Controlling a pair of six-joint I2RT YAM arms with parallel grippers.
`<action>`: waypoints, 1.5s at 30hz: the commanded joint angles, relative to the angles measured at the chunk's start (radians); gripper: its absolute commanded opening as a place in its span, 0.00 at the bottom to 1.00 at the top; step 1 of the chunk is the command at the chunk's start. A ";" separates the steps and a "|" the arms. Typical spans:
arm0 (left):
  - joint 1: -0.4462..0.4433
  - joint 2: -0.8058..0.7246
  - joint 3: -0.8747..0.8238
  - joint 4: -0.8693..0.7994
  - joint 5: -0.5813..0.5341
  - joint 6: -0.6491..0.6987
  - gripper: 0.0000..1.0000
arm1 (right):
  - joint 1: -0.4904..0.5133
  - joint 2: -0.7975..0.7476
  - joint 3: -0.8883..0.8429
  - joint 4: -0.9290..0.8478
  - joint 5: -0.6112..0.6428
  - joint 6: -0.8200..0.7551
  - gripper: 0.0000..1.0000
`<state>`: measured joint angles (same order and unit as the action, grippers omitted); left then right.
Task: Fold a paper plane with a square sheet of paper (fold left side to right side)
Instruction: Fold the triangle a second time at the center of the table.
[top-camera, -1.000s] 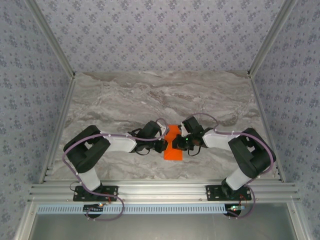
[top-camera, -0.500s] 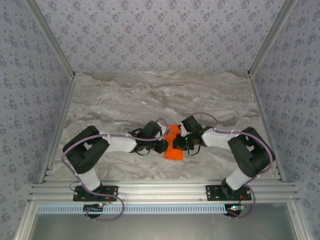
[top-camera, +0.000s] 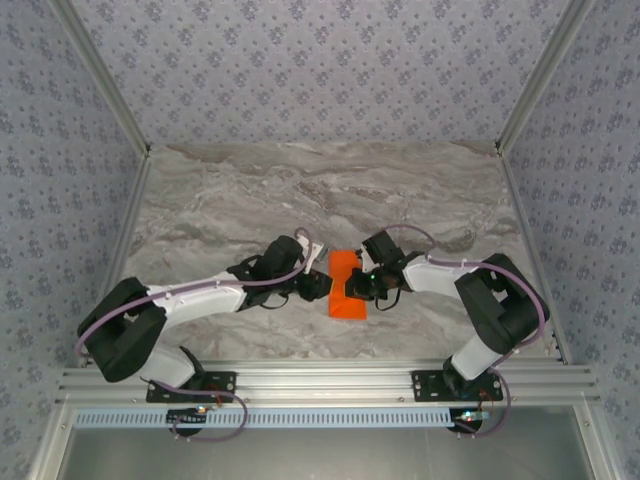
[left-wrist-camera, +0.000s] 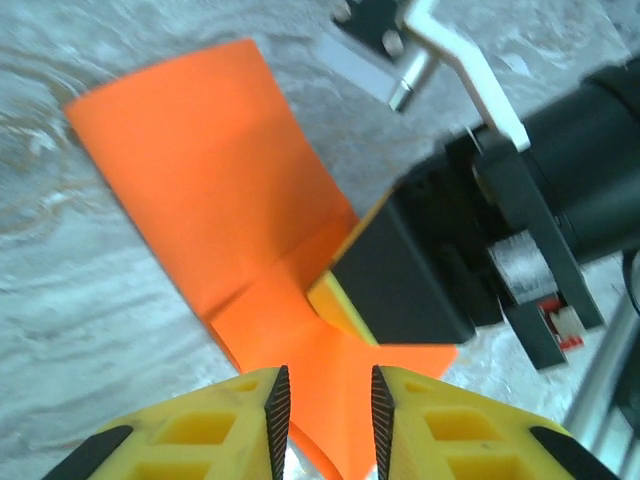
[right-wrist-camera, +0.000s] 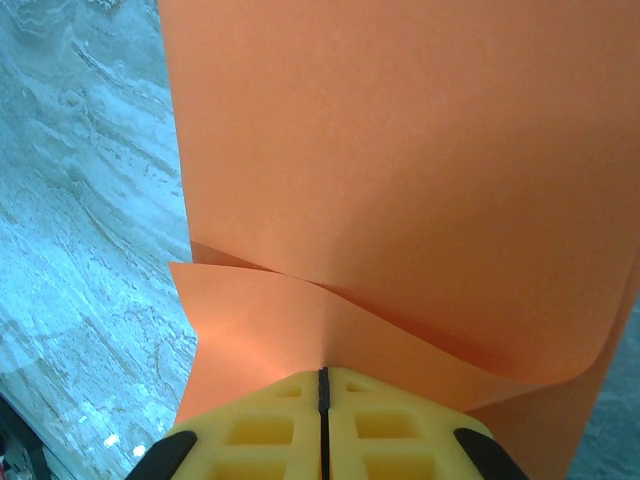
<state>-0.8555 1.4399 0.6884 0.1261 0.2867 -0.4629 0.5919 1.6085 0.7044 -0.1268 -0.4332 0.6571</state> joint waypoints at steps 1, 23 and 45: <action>0.000 -0.003 -0.038 0.092 0.140 -0.076 0.26 | 0.008 0.049 -0.013 -0.093 0.083 -0.019 0.06; -0.060 0.207 0.003 0.154 0.207 -0.105 0.22 | 0.014 0.040 -0.011 -0.115 0.091 -0.053 0.06; -0.066 0.255 -0.041 0.127 0.184 -0.094 0.21 | 0.014 0.044 -0.001 -0.139 0.105 -0.063 0.06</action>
<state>-0.9127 1.6814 0.6579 0.2642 0.4786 -0.5697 0.6010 1.6093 0.7185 -0.1524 -0.4141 0.6121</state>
